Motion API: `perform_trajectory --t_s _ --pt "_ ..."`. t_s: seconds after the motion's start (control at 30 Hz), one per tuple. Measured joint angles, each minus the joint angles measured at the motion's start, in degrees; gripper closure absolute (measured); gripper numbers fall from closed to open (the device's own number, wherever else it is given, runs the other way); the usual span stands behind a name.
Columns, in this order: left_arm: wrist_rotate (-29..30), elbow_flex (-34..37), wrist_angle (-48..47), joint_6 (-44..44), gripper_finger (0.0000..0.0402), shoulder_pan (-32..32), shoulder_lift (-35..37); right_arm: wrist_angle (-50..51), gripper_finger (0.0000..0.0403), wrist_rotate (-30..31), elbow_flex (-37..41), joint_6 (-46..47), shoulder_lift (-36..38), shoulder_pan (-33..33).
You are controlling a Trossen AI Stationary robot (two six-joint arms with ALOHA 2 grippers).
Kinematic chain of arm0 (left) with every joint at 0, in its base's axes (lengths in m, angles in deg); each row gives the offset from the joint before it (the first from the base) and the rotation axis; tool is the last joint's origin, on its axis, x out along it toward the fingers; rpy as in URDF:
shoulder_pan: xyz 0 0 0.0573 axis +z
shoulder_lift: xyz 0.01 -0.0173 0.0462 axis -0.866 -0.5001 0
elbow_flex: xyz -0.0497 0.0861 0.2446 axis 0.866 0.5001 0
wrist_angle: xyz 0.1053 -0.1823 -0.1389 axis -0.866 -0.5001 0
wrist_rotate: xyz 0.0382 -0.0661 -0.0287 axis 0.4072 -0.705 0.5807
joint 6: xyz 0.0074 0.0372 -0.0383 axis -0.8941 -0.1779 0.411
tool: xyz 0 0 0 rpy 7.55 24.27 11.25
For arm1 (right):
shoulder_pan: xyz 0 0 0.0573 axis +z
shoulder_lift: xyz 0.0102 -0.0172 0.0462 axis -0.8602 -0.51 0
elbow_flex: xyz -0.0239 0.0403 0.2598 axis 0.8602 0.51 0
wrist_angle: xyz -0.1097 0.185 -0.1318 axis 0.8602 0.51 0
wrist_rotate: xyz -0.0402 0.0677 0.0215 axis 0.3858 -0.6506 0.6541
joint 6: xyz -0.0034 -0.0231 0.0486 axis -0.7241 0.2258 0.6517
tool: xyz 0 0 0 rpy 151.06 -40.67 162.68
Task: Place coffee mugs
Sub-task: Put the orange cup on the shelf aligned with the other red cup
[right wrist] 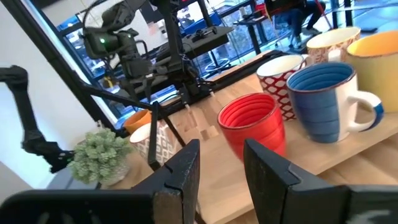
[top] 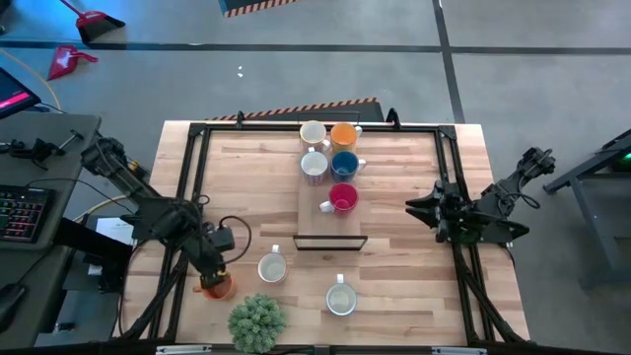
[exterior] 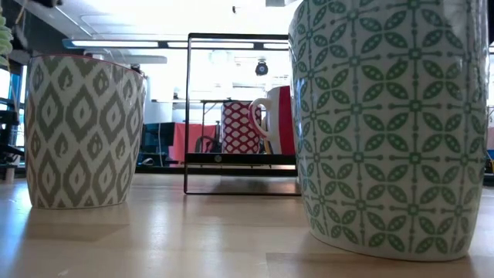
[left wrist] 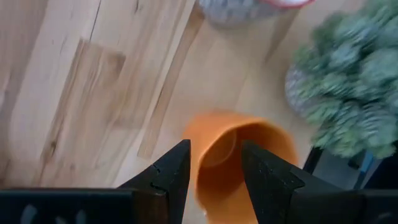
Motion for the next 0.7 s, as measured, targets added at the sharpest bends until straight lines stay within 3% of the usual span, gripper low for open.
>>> perform_trajectory --t_s 0.7 --pt "-1.60 6.52 1.22 11.95 0.0270 -7.58 -2.69 -0.01 0.0297 -0.59 -0.02 3.99 0.00 0.00"
